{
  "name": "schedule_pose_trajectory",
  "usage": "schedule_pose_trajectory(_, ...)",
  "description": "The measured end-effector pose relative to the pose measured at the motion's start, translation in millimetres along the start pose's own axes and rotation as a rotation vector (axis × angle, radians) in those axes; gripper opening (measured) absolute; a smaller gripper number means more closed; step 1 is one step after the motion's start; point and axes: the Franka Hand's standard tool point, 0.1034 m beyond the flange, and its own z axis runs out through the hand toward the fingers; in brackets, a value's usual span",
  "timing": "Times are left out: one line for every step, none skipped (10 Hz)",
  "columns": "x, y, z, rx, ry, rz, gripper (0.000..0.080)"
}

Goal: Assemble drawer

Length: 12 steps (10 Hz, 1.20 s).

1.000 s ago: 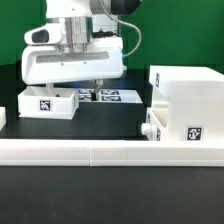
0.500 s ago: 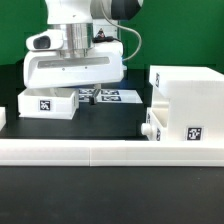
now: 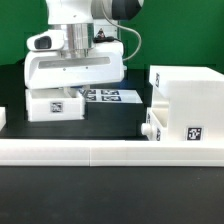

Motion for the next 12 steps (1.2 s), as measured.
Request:
schedule_pose_trajectory(0.6,-1.0,0.0,0.0,0.0,-0.002,0.0044)
schedule_pose_trajectory(1.2,-2.3,0.0,0.0,0.0,-0.005,0.0044)
schedule_pose_trajectory(2.1,-4.3,0.1,0.0,0.001,-0.011,0.0044)
schedule_pose_trajectory(5.6,-9.0,-1.9,-0.001,0.003,-0.018,0.0044)
schedule_pose_trajectory(14.7,-20.1,-7.8,0.0,0.002,-0.049,0.0044)
schedule_pose_trajectory(28.4,-31.4,-15.5,0.005,-0.002,-0.085,0.0044)
schedule_pose_trajectory(42.9,-39.4,-20.6,0.012,-0.006,-0.109,0.0044)
schedule_pose_trajectory(56.0,-45.7,-25.0,0.021,-0.015,-0.128,0.0044)
schedule_pose_trajectory(66.5,-48.9,-29.6,0.033,-0.03,-0.157,0.0044)
schedule_pose_trajectory(80.5,-51.0,-36.6,0.044,-0.045,-0.201,0.0044)
schedule_pose_trajectory(92.1,-54.4,-40.7,0.045,-0.051,-0.237,0.0044)
schedule_pose_trajectory(89.2,-53.5,-38.1,0.045,-0.047,-0.266,0.0044)
